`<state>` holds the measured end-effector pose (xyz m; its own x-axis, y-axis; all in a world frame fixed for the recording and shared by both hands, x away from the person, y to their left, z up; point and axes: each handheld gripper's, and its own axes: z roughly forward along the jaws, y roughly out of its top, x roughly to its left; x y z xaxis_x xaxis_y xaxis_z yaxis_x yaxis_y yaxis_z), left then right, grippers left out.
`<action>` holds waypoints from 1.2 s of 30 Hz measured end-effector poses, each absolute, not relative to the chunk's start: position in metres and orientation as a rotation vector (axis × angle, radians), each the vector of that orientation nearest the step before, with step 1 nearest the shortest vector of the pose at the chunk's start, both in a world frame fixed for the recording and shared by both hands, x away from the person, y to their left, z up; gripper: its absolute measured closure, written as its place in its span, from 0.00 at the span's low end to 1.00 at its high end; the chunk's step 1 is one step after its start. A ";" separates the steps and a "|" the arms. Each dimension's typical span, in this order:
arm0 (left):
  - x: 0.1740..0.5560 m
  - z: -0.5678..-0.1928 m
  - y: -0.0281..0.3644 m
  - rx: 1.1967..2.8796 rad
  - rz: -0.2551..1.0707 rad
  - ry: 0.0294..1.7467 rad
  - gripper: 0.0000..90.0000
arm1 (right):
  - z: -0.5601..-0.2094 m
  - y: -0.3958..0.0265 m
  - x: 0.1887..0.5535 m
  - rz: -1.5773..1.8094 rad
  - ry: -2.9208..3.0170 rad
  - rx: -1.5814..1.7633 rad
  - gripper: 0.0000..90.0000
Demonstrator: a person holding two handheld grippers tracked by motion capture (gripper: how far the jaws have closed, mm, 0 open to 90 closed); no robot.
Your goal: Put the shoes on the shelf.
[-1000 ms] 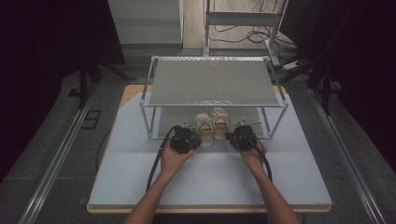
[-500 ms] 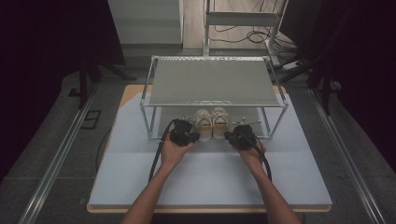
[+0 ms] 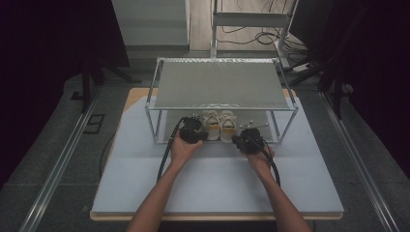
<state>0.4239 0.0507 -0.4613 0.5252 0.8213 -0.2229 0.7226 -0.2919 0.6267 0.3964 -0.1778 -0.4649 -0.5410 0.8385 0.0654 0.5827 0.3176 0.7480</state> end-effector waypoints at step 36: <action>0.419 -0.455 0.035 2.137 0.219 1.180 0.95 | -0.478 -0.178 0.414 1.097 2.182 1.312 0.94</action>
